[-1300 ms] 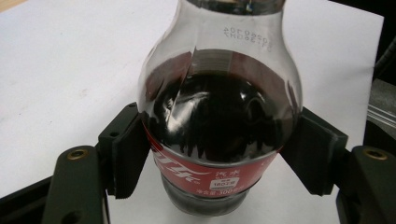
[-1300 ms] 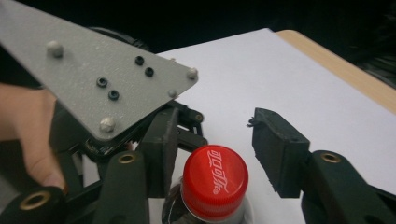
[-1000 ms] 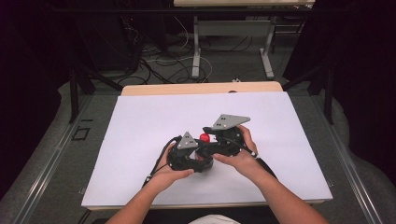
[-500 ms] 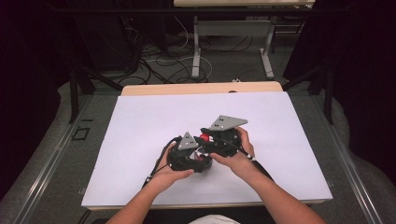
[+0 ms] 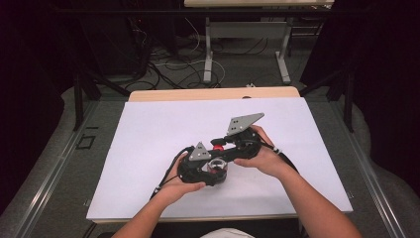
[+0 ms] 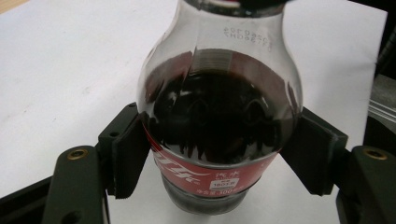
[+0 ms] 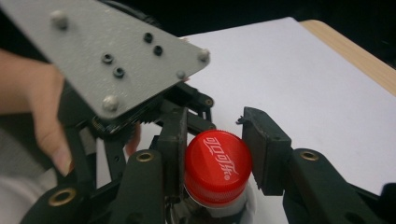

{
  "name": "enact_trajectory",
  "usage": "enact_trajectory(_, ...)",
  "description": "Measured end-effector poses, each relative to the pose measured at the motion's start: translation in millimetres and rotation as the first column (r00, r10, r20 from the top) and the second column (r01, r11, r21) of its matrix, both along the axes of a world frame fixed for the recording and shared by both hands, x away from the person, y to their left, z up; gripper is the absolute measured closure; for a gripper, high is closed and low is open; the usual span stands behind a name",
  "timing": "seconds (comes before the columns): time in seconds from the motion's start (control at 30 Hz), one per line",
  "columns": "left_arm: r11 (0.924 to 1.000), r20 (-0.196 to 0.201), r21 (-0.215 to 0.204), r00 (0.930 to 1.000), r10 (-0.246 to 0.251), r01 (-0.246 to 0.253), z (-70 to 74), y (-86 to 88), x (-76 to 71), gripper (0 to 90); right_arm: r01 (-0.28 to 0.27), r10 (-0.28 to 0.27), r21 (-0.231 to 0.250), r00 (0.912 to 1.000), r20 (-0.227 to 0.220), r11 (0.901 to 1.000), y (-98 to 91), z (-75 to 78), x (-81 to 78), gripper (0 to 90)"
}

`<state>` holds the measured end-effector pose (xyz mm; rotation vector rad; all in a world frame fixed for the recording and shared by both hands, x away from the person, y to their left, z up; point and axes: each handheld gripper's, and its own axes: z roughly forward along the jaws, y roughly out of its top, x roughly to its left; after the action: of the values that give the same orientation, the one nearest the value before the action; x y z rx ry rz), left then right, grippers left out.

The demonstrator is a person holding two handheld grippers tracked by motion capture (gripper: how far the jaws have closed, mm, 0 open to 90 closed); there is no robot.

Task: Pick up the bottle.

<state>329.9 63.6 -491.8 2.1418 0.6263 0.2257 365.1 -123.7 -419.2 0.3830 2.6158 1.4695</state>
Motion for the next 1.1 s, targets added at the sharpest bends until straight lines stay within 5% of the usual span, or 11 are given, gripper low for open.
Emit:
enact_trajectory(0.2, 1.0, 0.005, -0.005, 1.0, -0.002, 0.002, 0.0, -1.4, -0.5, 29.7, -0.118, 0.118, 0.006, 0.9928, 0.017, 0.993, -4.5, -0.1, 7.7, 61.1)
enact_trajectory(0.3, 0.9999, 0.01, -0.001, 0.9999, 0.014, -0.014, 0.6, -0.5, 0.3, 29.7, -0.022, 0.022, 0.009, 0.9988, 0.044, 0.9997, -1.7, 0.4, 0.7, 51.3)
enact_trajectory(0.47, 0.9994, 0.015, 0.005, 0.9993, 0.033, -0.033, 0.6, 1.8, 2.7, 29.7, 0.098, -0.097, -0.001, 0.9931, 0.065, 0.9952, 3.0, 1.7, -10.9, 47.6)
enact_trajectory(0.67, 0.9981, 0.011, 0.01, 0.9981, 0.06, -0.06, 1.9, 5.2, 4.8, 29.7, 0.25, -0.254, 0.06, 0.9644, 0.074, 0.9664, 6.8, -2.8, -26.7, 48.1)
enact_trajectory(0.83, 0.9973, -0.003, 0.01, 0.9973, 0.073, -0.073, 2.8, 5.4, 4.7, 29.7, 0.301, -0.307, 0.068, 0.9475, 0.091, 0.9511, 10.2, -6.0, -32.6, 51.6)
enact_trajectory(1.1, 0.9976, 0.012, 0.007, 0.9975, 0.07, -0.07, 1.6, 0.7, 2.0, 29.8, 0.294, -0.301, 0.075, 0.9488, 0.096, 0.9527, 15.5, -7.6, -30.0, 54.7)
